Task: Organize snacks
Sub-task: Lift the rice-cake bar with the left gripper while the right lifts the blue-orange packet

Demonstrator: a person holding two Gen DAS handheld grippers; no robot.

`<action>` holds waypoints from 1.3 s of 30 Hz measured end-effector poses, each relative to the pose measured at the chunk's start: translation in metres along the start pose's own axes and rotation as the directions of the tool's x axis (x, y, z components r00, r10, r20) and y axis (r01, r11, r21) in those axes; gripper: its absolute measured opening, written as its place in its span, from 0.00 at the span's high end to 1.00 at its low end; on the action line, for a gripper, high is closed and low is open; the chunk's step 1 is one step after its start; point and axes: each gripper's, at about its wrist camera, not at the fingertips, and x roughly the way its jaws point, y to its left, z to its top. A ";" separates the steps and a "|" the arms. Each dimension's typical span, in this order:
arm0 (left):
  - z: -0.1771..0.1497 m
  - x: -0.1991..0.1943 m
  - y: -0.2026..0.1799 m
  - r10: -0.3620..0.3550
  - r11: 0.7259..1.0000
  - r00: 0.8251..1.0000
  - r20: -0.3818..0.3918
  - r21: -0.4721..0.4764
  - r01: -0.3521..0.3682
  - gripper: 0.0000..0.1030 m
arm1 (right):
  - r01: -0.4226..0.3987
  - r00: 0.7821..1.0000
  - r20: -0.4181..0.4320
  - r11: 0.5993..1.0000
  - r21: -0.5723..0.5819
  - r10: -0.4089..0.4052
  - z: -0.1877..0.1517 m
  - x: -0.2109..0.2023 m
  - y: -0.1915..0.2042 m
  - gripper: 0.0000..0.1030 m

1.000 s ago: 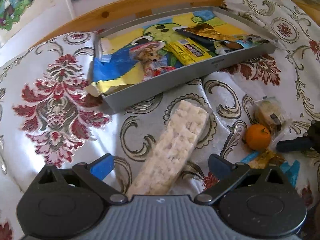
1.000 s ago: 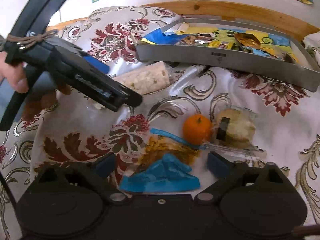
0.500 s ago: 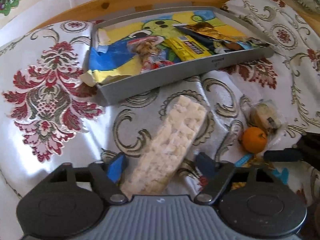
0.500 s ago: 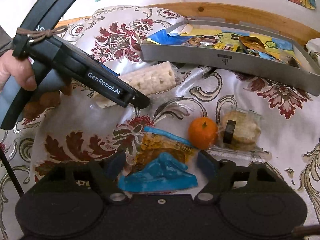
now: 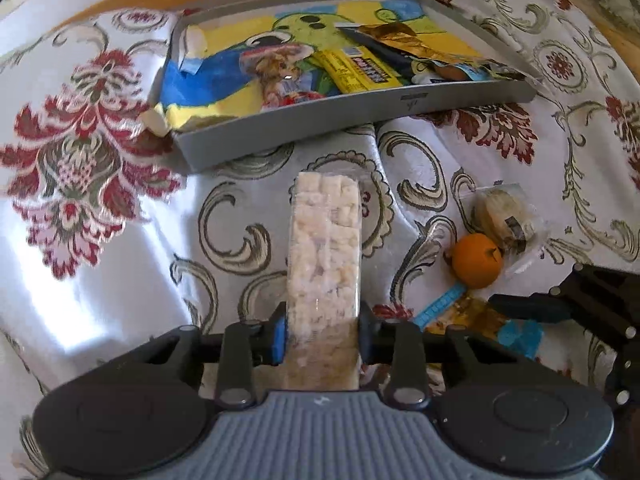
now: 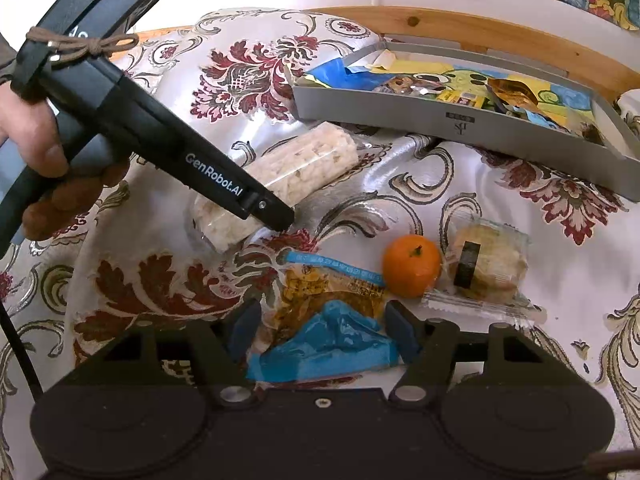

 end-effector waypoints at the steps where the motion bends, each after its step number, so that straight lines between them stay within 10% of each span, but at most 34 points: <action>1: 0.000 0.000 0.000 -0.003 1.000 1.000 -0.005 -0.013 0.003 0.65 | 0.000 1.000 -0.001 1.000 -0.001 0.000 0.000 0.000 0.000 0.34; 39: -0.008 -0.038 -0.021 0.046 0.995 0.999 -0.009 -0.084 -0.047 0.66 | 0.058 0.996 0.071 0.980 -0.190 -0.046 0.001 -0.023 0.020 0.53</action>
